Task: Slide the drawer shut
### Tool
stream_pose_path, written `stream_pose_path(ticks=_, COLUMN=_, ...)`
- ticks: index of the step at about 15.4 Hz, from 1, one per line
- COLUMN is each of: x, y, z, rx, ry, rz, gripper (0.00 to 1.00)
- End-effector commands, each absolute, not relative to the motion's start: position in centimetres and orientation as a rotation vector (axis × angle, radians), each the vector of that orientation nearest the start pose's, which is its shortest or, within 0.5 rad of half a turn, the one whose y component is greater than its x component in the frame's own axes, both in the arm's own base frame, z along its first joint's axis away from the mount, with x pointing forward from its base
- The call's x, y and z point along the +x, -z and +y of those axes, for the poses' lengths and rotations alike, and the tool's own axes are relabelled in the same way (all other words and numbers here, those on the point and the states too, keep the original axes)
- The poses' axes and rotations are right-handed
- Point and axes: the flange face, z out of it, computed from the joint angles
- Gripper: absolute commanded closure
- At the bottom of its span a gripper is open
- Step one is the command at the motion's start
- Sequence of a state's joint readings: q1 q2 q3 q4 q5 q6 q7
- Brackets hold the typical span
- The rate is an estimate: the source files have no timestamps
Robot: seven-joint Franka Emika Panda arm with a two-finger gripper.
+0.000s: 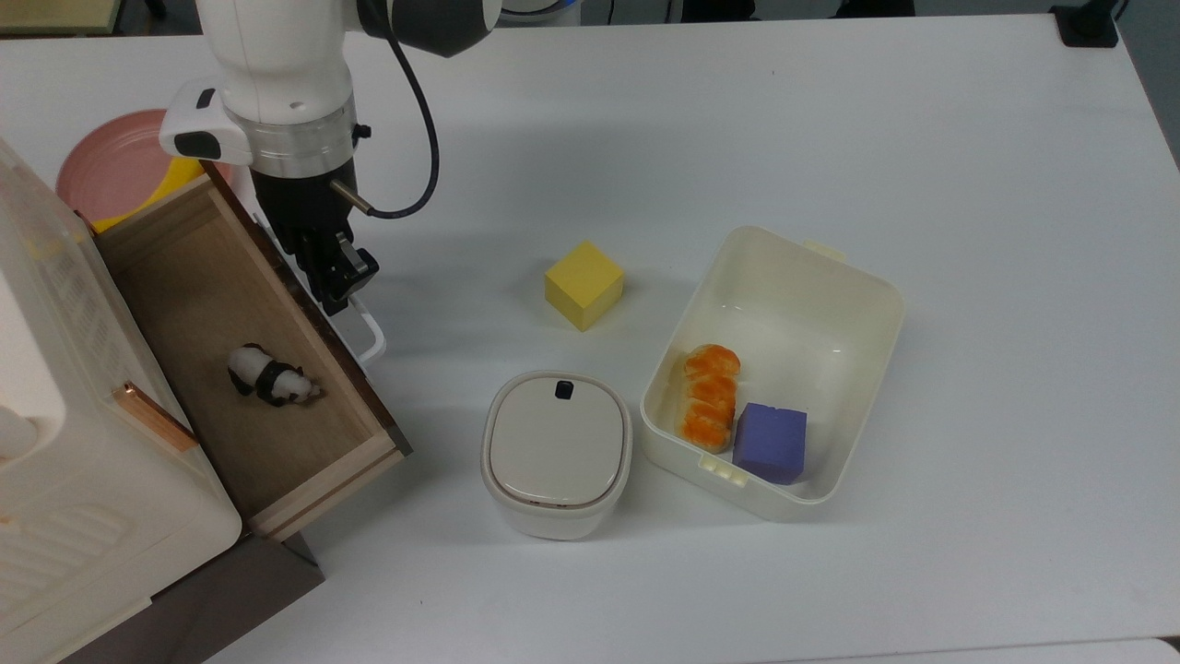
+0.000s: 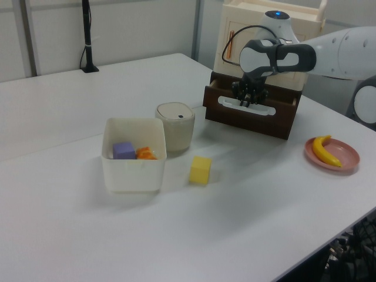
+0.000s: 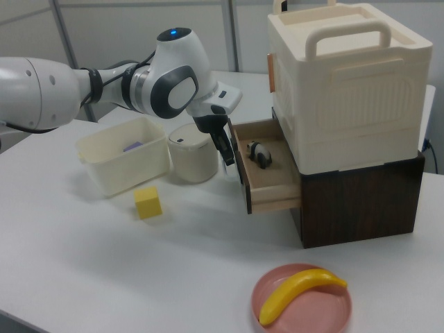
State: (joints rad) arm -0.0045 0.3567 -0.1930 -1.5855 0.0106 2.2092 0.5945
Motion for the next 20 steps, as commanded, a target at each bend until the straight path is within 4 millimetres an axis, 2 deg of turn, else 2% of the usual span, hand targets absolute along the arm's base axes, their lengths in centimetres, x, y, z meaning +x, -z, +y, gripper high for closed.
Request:
stream_pose_path(ticks=1, x=67.2, y=-50.5, z=-11.6, rx=-2.878, ry=0.522, rz=1.095, gripper=0.79)
stream_pose_path(ticks=3, x=67.2, y=-50.3, z=-11.6, rx=-2.999, ry=0.518, rz=0.852, gripper=0.79)
stream_pose_path(ticks=4, x=67.1, y=-50.1, z=-11.8, rx=-3.0, ry=0.51, rz=0.846, gripper=0.79)
stream_pose_path(ticks=7, x=66.9, y=-49.4, z=-12.1, rx=-2.902, ry=0.456, rz=1.104, gripper=0.79)
stream_pose_path(ticks=9, x=66.6, y=-48.3, z=-12.1, rx=-2.884, ry=0.421, rz=1.161, gripper=0.79)
stream_pose_path(ticks=13, x=66.2, y=-46.5, z=-11.4, rx=-2.929, ry=0.372, rz=1.12, gripper=0.79)
stream_pose_path(ticks=16, x=66.2, y=-46.8, z=-11.5, rx=-2.939, ry=0.382, rz=1.096, gripper=0.79)
stream_pose_path(ticks=18, x=66.1, y=-46.5, z=-11.2, rx=-2.994, ry=0.36, rz=0.975, gripper=0.79)
stream_pose_path(ticks=20, x=66.0, y=-46.3, z=-11.4, rx=-3.009, ry=0.333, rz=0.951, gripper=0.79)
